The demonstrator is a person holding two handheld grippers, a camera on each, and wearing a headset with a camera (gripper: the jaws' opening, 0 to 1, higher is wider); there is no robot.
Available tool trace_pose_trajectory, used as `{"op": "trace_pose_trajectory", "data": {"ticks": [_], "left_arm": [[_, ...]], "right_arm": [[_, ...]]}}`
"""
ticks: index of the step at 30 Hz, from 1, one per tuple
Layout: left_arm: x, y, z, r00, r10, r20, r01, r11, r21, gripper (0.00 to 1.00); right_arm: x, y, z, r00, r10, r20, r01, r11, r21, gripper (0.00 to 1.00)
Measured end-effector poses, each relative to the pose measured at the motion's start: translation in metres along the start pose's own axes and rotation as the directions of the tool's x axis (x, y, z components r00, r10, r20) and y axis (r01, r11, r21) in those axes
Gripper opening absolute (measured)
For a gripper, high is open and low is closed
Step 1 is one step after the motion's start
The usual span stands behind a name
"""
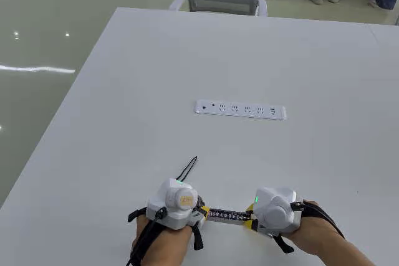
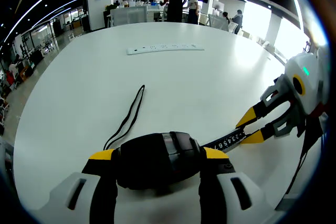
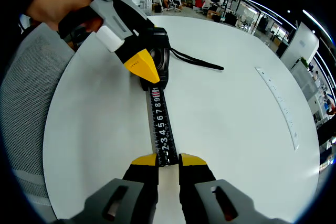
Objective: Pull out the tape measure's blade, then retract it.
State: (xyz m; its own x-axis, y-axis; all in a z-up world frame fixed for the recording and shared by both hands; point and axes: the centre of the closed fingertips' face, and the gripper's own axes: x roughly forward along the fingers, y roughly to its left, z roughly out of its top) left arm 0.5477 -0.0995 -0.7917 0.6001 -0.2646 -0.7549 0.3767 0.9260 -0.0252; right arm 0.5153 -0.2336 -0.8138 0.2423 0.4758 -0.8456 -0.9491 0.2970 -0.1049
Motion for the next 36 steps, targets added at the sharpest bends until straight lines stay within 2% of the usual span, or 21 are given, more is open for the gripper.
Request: {"op": "trace_pose_trajectory", "data": {"ticks": [36], "left_arm": [[-0.002, 0.0, 0.0, 1.0, -0.002, -0.001, 0.002, 1.0, 0.0, 0.6]], "right_arm": [[0.014, 0.005, 0.022, 0.9998, 0.013, 0.014, -0.013, 1.0, -0.008, 0.13]]}}
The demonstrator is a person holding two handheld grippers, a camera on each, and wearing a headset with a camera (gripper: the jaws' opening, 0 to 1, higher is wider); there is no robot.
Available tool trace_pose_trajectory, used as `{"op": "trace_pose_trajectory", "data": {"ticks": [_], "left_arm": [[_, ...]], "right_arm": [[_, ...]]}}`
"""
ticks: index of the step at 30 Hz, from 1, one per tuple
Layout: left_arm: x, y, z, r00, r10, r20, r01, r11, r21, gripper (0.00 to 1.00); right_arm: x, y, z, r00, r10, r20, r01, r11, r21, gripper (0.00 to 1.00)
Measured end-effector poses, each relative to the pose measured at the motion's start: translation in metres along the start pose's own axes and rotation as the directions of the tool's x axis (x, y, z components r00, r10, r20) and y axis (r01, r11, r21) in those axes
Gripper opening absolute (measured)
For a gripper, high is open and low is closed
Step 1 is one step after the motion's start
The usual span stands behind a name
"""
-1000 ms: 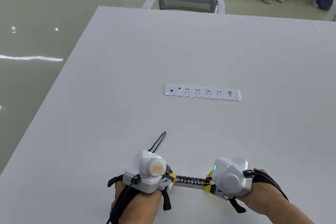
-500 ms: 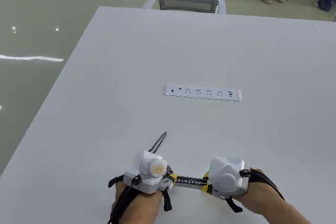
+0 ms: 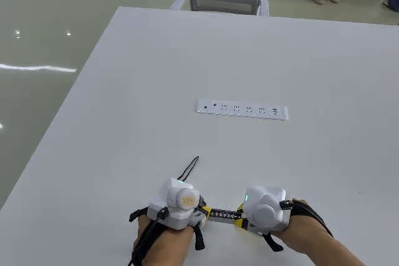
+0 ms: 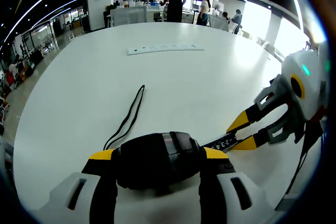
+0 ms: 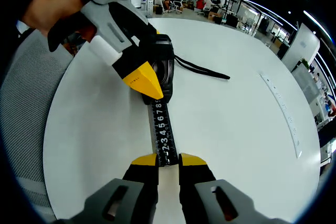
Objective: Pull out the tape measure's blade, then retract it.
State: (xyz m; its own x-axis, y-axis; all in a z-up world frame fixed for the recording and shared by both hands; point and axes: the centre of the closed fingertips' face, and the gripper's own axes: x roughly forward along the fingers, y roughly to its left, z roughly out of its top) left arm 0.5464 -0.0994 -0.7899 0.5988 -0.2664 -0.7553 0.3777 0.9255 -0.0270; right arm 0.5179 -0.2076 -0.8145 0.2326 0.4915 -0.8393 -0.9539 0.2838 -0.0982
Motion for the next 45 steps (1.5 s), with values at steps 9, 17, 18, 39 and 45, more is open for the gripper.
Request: {"op": "trace_pose_trajectory", "data": {"ticks": [9, 17, 18, 39, 45], "left_arm": [[0.0, 0.0, 0.0, 1.0, 0.0, 0.003, 0.0, 1.0, 0.0, 0.6], [0.001, 0.001, 0.0, 1.0, 0.0, 0.002, 0.0, 1.0, 0.0, 0.6], [0.001, 0.001, 0.0, 1.0, 0.0, 0.003, 0.0, 1.0, 0.0, 0.6], [0.002, 0.001, 0.0, 1.0, -0.001, 0.004, 0.001, 1.0, -0.001, 0.6], [0.002, 0.001, 0.0, 1.0, -0.002, 0.005, 0.002, 1.0, -0.002, 0.6]], "right_arm": [[0.004, 0.001, 0.005, 1.0, -0.004, 0.005, 0.004, 1.0, 0.003, 0.13], [0.005, 0.002, 0.007, 1.0, 0.0, 0.002, 0.0, 1.0, 0.002, 0.13], [0.005, 0.002, 0.007, 1.0, -0.001, 0.004, 0.001, 1.0, 0.003, 0.13], [0.015, 0.002, 0.02, 0.9997, 0.006, 0.025, -0.006, 1.0, 0.008, 0.13], [0.014, 0.004, 0.021, 0.9992, 0.021, 0.035, -0.021, 1.0, 0.007, 0.13]]}}
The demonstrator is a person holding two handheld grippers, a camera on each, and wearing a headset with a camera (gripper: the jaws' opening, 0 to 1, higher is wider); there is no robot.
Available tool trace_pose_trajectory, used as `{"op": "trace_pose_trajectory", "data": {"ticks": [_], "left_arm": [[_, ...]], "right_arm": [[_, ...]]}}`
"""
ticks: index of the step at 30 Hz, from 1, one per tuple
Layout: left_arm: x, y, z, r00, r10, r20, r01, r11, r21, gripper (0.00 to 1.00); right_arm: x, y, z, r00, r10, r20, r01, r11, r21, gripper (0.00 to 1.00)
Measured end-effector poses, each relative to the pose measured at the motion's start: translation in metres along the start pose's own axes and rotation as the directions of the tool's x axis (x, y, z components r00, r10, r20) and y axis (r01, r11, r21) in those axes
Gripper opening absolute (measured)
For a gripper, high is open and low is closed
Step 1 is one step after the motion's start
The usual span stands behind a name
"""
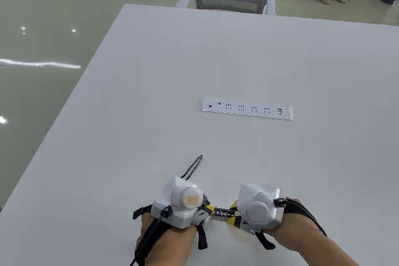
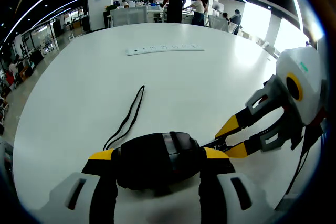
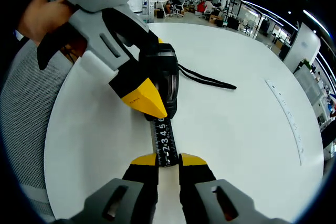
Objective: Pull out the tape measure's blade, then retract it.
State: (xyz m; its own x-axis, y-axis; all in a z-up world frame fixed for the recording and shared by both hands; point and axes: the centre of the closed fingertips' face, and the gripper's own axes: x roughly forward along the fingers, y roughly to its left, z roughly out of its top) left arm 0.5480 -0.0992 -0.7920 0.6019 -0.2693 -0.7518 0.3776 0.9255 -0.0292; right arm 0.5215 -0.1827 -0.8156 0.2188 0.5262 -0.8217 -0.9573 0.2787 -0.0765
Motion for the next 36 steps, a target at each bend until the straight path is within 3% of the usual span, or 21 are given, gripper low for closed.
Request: {"op": "trace_pose_trajectory", "data": {"ticks": [36], "left_arm": [[-0.001, 0.0, 0.001, 1.0, -0.003, 0.003, 0.003, 1.0, -0.006, 0.6]], "right_arm": [[0.013, 0.004, 0.019, 0.9994, 0.017, 0.029, -0.017, 1.0, 0.012, 0.13]]}}
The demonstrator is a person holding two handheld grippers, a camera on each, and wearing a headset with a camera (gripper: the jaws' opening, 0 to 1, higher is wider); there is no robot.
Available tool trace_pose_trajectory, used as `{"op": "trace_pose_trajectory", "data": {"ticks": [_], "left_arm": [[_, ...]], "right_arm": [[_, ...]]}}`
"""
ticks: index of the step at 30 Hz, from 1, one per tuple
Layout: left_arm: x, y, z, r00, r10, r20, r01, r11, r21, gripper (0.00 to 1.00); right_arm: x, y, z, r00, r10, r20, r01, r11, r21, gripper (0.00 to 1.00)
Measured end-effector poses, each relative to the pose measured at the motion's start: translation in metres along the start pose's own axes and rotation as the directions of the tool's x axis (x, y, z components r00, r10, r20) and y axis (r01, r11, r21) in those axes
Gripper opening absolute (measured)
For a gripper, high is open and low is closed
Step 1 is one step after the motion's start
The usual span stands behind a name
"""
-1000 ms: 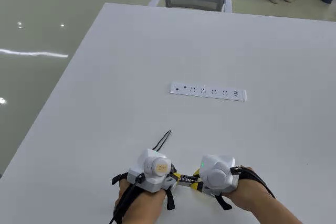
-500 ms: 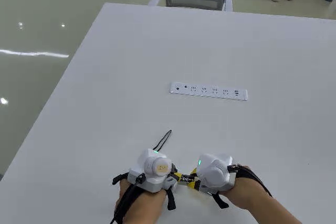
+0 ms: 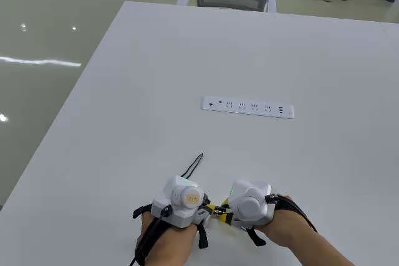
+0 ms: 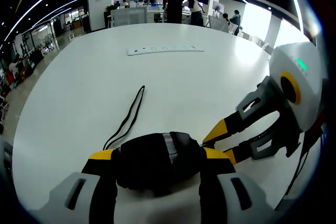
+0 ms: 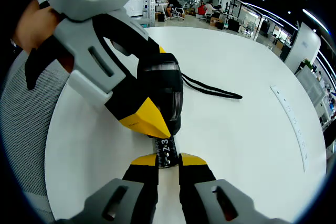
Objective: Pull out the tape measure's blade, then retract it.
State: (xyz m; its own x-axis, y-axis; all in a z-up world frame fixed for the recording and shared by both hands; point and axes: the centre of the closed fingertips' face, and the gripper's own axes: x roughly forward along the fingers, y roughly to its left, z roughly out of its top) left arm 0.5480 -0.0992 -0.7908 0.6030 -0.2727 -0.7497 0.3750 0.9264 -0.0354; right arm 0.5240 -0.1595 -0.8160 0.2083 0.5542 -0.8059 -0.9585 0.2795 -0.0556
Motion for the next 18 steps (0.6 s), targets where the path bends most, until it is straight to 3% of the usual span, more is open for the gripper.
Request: {"op": "trace_pose_trajectory", "data": {"ticks": [18], "left_arm": [[0.001, 0.0, 0.001, 1.0, -0.002, 0.002, 0.002, 1.0, -0.001, 0.6]], "right_arm": [[0.008, 0.003, 0.013, 0.9996, 0.012, 0.024, -0.012, 1.0, 0.001, 0.13]]}}
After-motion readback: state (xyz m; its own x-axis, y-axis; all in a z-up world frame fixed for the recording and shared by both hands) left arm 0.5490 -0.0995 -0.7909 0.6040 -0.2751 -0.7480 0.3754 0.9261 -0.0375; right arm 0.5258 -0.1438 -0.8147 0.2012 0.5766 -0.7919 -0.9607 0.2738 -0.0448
